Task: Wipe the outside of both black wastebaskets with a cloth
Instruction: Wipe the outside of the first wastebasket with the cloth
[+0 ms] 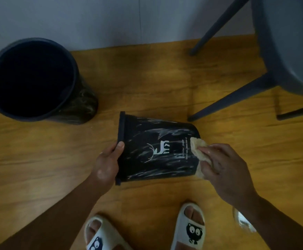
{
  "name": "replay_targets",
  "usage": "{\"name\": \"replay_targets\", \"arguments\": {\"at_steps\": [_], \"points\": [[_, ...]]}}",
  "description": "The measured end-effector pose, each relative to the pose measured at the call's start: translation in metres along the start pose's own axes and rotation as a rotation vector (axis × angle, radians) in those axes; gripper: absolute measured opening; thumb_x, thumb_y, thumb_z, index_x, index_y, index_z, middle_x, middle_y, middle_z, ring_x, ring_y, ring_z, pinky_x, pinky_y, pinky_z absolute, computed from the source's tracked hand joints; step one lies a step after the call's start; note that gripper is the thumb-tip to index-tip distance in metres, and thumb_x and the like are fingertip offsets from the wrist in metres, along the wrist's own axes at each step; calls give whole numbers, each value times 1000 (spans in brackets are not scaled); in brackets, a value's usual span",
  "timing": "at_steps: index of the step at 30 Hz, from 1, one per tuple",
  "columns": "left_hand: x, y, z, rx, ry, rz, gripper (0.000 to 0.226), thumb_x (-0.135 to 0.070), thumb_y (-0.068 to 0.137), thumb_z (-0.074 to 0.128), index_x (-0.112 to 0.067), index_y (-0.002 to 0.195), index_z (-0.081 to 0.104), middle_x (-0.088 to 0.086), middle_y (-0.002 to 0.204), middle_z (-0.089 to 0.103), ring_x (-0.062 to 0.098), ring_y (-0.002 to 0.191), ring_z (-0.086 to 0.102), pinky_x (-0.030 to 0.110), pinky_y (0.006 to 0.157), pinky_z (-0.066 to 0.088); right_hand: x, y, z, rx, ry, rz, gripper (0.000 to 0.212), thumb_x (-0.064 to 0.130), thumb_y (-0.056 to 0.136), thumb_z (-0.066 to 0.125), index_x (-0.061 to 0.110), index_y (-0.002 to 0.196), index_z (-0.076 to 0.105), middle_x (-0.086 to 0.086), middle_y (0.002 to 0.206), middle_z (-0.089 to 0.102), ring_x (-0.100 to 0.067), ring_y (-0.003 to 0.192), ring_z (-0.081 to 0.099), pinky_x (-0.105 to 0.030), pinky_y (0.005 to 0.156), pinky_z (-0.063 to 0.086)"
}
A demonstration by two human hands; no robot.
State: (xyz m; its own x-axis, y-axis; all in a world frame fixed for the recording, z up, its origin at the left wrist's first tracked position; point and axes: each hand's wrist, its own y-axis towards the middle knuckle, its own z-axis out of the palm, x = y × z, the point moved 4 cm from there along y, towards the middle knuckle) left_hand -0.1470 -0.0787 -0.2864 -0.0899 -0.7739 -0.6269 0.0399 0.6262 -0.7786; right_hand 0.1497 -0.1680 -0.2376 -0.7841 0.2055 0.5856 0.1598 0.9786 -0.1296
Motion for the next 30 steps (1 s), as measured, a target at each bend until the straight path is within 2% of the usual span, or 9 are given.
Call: {"name": "replay_targets", "arguments": {"at_steps": [6,10,15,17,19,21,24,27,30], "points": [[3,22,-6,-50,8,124,27,-30,101,53,-26,95,80,6,105,77,28,104,71,51,100,49,-43,21,28,-41,42,-48,43,42,87,51,22,118,74,13,117,54,5,103,49,-3,85,38],[3,27,0,-103,24,219,31,-31,101,51,-26,88,77,-5,91,79,12,87,74,35,81,51,-51,31,46,-66,77,-117,39,43,88,53,29,118,73,13,120,55,10,107,51,-4,87,39],[12,35,-5,-132,71,314,32,-40,99,51,-31,85,78,-1,92,78,15,87,74,42,86,52,-58,35,67,-54,63,-243,34,38,89,57,26,114,76,14,124,53,8,111,51,-4,89,40],[13,33,-2,-144,96,336,34,-37,100,50,-24,82,76,-6,83,77,6,87,72,29,85,52,-59,35,71,-53,37,-275,30,36,87,61,27,112,76,15,130,53,12,114,49,-9,87,41],[13,28,2,-166,123,386,30,-28,103,46,-30,79,64,-17,66,70,-15,74,64,8,69,46,-60,36,75,-64,-2,-317,30,31,85,65,27,112,75,13,137,55,5,121,51,-22,91,47],[13,21,7,-172,93,388,25,-30,102,48,-30,82,63,-21,62,70,-5,75,65,15,65,46,-59,35,77,-70,-47,-360,33,35,85,60,28,115,72,12,138,57,-11,119,58,-33,91,53],[15,15,8,-225,95,400,28,-37,103,46,-33,81,63,-8,76,70,5,83,62,20,67,41,-56,36,79,-77,-98,-381,39,42,87,55,30,123,66,12,135,58,-18,112,59,-41,81,58],[17,6,10,-247,124,412,31,-40,104,44,-32,82,65,-9,88,68,10,87,63,25,74,45,-53,30,85,-68,-191,-396,48,45,91,49,36,138,57,10,135,55,-20,110,57,-39,68,58],[25,3,7,-265,178,431,34,-41,104,42,-28,88,68,-4,92,72,10,88,66,23,72,47,-51,25,90,-52,-211,-355,49,40,91,46,36,139,57,8,134,53,-20,106,56,-33,59,54]]}}
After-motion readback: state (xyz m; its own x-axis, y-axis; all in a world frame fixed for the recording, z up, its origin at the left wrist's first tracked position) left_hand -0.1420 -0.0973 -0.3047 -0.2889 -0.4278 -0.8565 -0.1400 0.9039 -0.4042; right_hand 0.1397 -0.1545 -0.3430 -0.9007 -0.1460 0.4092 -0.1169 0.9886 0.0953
